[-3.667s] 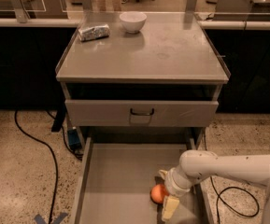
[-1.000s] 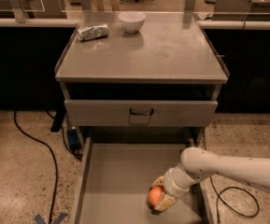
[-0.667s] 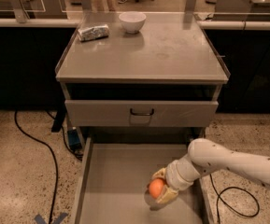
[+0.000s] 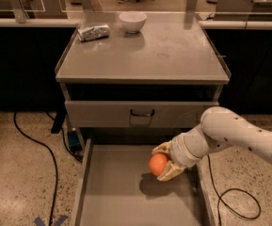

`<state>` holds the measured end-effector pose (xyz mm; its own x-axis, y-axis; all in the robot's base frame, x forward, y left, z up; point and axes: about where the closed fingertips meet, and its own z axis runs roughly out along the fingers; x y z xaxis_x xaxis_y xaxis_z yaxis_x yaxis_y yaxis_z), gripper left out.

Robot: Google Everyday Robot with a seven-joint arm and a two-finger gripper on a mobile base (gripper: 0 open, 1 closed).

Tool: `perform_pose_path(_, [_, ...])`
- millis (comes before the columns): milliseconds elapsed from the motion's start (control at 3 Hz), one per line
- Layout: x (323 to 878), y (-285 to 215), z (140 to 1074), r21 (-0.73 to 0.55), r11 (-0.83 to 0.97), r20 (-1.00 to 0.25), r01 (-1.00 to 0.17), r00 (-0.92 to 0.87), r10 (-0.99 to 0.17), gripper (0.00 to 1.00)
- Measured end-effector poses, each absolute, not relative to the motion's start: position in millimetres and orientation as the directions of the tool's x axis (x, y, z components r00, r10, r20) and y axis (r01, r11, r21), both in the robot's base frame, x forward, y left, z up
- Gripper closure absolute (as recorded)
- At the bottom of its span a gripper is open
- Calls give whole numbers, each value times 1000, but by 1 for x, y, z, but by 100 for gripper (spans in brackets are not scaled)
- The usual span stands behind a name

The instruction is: Pick orange from middle drawer and place on counter

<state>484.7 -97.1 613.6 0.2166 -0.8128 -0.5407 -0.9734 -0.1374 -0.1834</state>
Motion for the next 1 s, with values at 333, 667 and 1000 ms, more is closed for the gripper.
perform_pose_path(333, [496,-93,659,-203,-152,-536,-967,240,-809,100])
perform_pose_path(667, [515,-90,698,-174,-156,-537,-972,227,-812,100])
perform_pose_path(1000, [539,-80,757,-132,-211,-516,-969,249,-819,100])
